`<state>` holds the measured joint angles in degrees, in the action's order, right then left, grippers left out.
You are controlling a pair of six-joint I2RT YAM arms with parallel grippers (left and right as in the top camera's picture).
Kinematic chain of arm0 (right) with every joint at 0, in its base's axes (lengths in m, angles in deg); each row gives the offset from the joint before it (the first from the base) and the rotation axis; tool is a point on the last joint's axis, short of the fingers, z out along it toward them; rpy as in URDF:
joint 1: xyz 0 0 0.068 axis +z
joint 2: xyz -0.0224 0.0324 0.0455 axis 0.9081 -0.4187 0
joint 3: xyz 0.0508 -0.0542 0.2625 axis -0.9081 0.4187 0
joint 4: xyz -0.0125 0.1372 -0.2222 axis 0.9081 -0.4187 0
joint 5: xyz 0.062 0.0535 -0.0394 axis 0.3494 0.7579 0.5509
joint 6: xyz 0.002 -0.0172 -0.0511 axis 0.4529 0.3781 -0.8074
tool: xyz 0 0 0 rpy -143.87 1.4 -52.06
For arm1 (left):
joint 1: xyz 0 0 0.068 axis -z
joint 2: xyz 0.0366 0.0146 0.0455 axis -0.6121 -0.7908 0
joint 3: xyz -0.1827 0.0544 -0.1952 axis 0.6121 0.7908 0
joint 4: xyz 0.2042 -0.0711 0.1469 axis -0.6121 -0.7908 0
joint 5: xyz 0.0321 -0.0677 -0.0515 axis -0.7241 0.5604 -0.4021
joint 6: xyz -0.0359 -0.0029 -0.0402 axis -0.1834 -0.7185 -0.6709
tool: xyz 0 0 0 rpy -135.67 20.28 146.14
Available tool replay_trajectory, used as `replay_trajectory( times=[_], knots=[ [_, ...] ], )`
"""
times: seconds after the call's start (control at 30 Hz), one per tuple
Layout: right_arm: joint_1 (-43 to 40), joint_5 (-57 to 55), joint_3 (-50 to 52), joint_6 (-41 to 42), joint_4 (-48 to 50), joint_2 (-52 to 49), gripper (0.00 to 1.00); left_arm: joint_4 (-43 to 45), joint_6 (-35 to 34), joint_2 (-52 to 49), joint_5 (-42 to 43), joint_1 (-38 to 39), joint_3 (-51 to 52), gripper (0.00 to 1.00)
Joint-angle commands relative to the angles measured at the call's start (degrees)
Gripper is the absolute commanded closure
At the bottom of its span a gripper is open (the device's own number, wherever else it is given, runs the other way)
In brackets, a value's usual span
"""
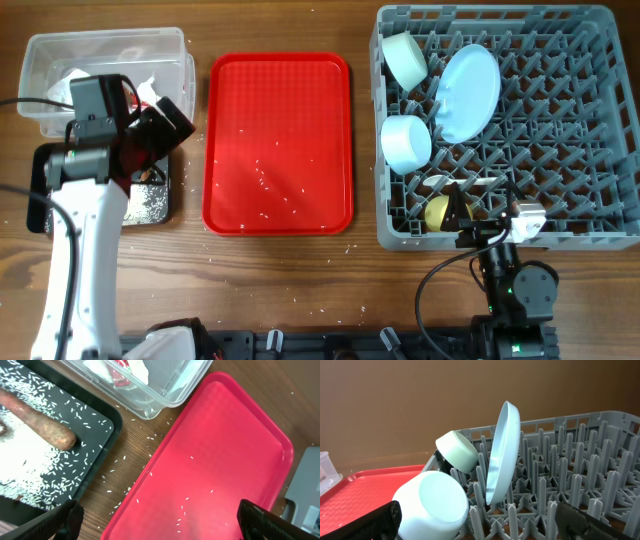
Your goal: Sort waste into correct bins and load items into the dishwasher rack
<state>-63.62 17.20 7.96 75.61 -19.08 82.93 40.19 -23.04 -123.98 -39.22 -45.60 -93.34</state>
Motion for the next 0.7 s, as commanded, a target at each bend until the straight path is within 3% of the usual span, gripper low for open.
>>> replay_trajectory(
  times=[0.0, 0.17, 0.4, 0.67],
  knots=[
    [0.24, 0.94, 0.15, 0.61, 0.33, 0.79, 0.00, -0.07, 0.59, 9.20, -1.07, 0.85, 2.56, 0.00],
    [0.24, 0.94, 0.15, 0.59, 0.31, 0.79, 0.00, 14.25, 6.10, 22.25, 2.58, 5.14, 13.44, 0.00],
    [0.24, 0.92, 0.15, 0.59, 0.31, 0.79, 0.00, 41.53, 9.81, 48.48, 3.67, 10.27, 43.21, 0.00],
    [0.24, 0.94, 0.15, 0.61, 0.33, 0.79, 0.00, 44.15, 12.83, 66.58, 2.93, 9.57, 59.17, 0.00]
  ],
)
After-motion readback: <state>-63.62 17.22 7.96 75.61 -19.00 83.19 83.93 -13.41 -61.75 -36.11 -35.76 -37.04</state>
